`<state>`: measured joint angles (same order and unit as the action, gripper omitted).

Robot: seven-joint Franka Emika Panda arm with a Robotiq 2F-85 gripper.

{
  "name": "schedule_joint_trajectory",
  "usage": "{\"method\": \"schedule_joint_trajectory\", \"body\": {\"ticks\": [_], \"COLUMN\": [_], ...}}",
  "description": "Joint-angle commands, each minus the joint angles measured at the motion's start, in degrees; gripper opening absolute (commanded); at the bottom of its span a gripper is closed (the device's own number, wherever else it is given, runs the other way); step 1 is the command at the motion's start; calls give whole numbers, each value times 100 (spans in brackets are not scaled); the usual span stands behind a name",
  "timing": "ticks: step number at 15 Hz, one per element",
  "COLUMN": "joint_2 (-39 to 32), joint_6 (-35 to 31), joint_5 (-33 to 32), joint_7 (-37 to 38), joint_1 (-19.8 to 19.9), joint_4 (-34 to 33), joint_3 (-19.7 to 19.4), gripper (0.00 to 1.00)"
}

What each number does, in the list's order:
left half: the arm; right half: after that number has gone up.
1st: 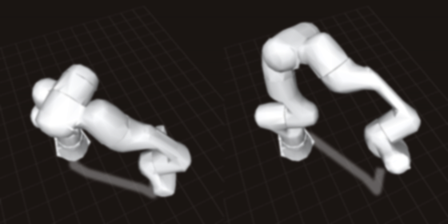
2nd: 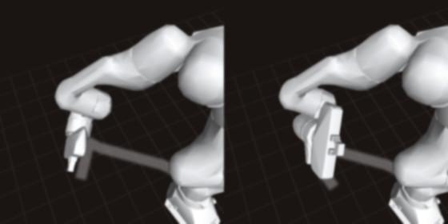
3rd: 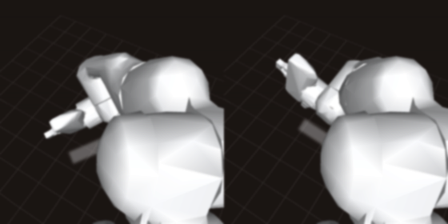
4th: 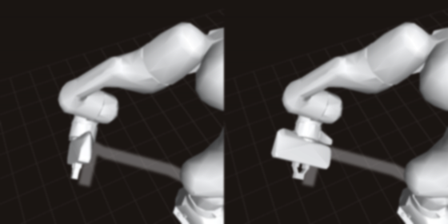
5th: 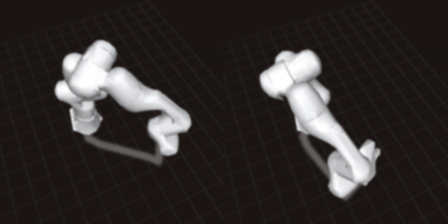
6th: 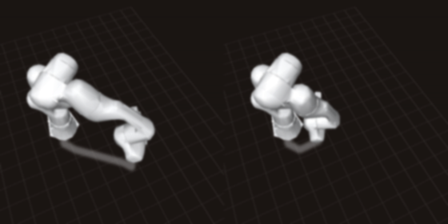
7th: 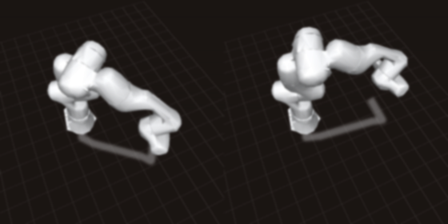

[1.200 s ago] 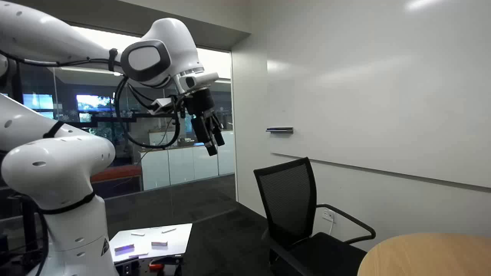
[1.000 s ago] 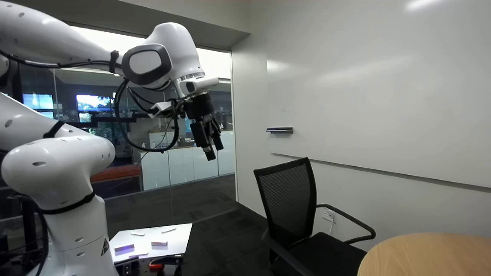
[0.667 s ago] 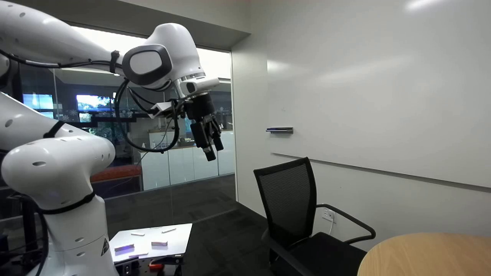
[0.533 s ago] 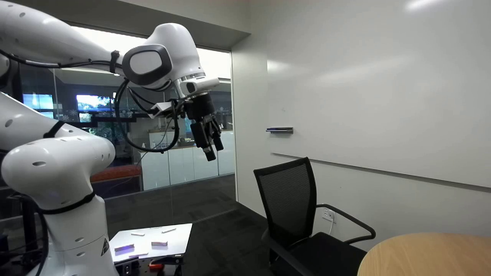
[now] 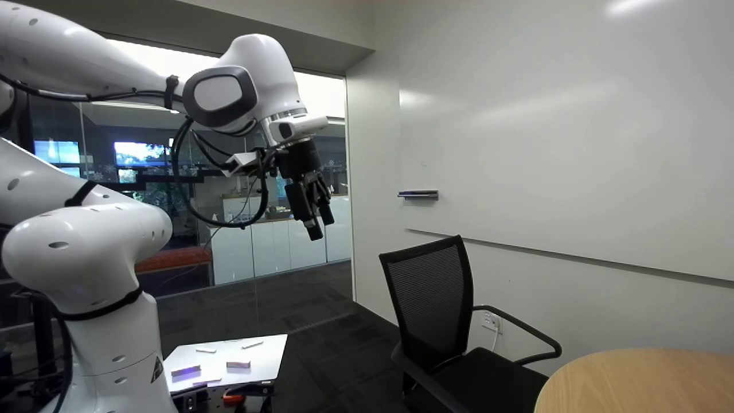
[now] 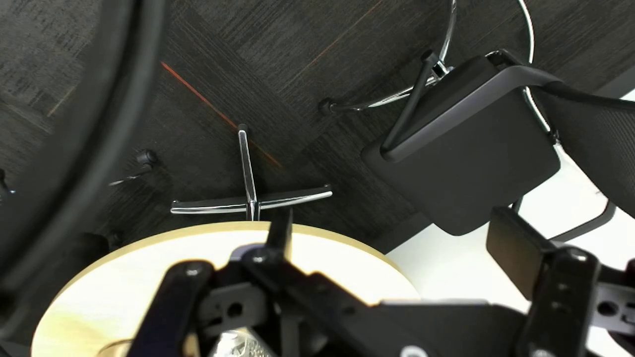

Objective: Push the black chair in towards the table

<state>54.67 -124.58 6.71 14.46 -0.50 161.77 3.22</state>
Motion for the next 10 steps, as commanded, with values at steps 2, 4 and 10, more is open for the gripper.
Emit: {"method": "schedule_joint_trajectory", "body": {"ticks": [2, 4, 10], "joint_2": [-351, -677, -1913], "joint_6": [58, 79, 156], "joint_5": [13, -58, -194], "joint_7": [-183, -324, -876], "joint_1": [-76, -197, -827], "joint_4": [-493, -907, -2175], "joint_3": [116, 286, 863], "gripper": [100, 100, 100]}}
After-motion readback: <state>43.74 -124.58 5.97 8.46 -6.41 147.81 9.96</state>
